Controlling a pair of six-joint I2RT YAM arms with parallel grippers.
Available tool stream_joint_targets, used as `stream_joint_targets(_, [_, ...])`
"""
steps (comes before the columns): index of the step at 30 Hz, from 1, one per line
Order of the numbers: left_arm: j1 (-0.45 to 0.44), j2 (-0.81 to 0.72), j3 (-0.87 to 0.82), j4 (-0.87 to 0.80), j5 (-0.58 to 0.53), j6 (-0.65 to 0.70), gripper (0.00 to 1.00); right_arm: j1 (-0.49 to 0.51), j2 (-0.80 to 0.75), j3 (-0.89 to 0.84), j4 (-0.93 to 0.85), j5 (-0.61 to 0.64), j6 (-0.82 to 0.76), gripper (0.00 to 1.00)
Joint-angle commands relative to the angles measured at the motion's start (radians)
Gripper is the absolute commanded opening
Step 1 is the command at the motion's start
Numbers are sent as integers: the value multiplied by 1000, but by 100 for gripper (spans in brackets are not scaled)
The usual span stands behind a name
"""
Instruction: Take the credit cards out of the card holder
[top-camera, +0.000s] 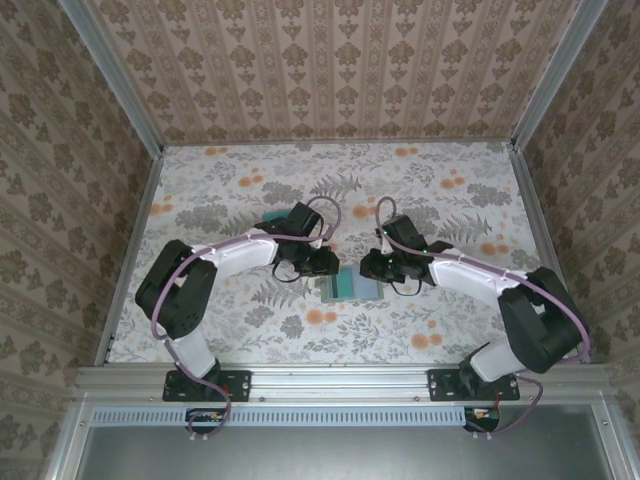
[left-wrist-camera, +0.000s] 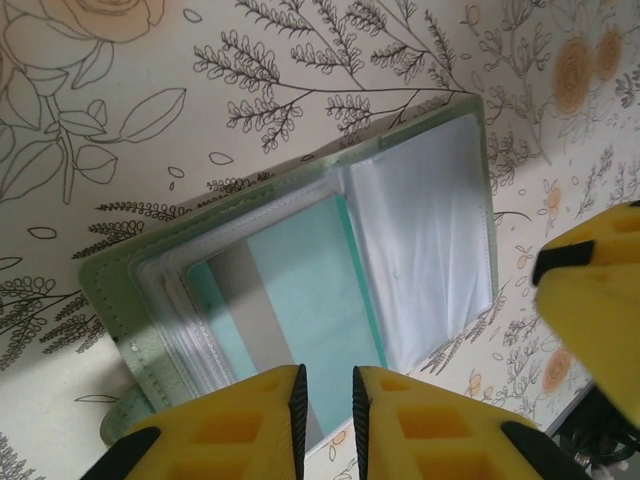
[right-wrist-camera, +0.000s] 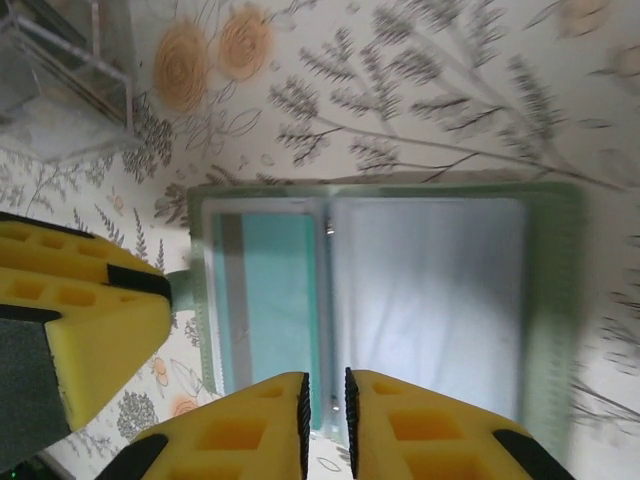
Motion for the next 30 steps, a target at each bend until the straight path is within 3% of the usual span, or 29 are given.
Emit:
stream_joint_targets(1, [-3, 26, -17, 16, -18, -8, 21, 23, 61, 38, 38, -83, -10, 20])
stream_joint_targets(10, [-7, 67, -15, -21, -28, -4, 21, 31, 170, 57, 80, -124, 7, 20])
stream_joint_targets(30, [-7, 125, 23, -104, -34, 16, 16, 29, 229, 61, 81, -133, 21, 21])
